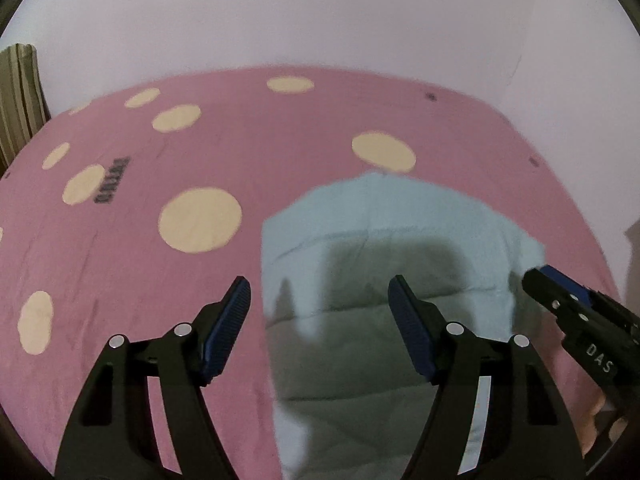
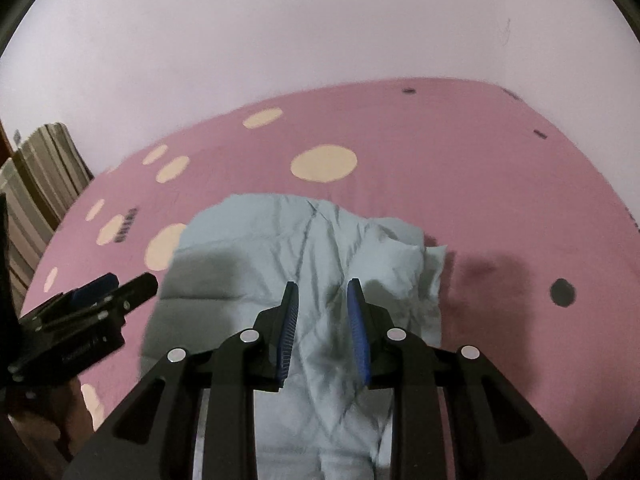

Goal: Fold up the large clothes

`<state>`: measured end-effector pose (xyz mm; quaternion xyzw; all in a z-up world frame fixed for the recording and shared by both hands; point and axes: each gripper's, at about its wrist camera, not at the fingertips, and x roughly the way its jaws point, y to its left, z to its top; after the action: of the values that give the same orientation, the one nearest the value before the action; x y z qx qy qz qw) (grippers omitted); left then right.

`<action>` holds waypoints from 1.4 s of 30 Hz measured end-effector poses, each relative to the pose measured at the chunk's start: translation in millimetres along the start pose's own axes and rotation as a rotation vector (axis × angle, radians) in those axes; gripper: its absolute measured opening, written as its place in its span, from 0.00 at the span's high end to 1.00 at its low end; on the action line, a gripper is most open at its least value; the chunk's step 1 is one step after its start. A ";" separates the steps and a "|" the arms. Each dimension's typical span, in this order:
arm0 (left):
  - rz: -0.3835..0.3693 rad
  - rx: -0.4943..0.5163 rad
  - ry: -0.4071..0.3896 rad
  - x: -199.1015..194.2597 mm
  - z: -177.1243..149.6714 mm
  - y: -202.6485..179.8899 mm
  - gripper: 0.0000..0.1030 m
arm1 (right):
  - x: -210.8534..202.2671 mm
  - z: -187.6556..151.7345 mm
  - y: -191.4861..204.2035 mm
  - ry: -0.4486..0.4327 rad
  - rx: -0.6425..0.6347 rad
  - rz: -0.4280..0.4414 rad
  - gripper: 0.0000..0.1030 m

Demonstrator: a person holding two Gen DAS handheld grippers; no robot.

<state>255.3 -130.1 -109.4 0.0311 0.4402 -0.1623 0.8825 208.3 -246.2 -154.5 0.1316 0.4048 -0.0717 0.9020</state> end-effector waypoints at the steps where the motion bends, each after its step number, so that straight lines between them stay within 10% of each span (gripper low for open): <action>1: 0.003 -0.002 0.013 6.5 -2.7 0.0 0.31 | 7.1 -1.7 -1.0 0.010 -0.002 -0.011 0.75; 42: 0.044 -0.035 0.051 93.1 -33.8 -0.6 0.19 | 72.5 -30.5 -15.6 0.011 0.003 -0.075 0.75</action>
<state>281.3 -148.1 -203.2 0.0293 0.4646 -0.1343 0.8748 230.9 -253.8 -231.1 0.1179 0.4144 -0.1052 0.8963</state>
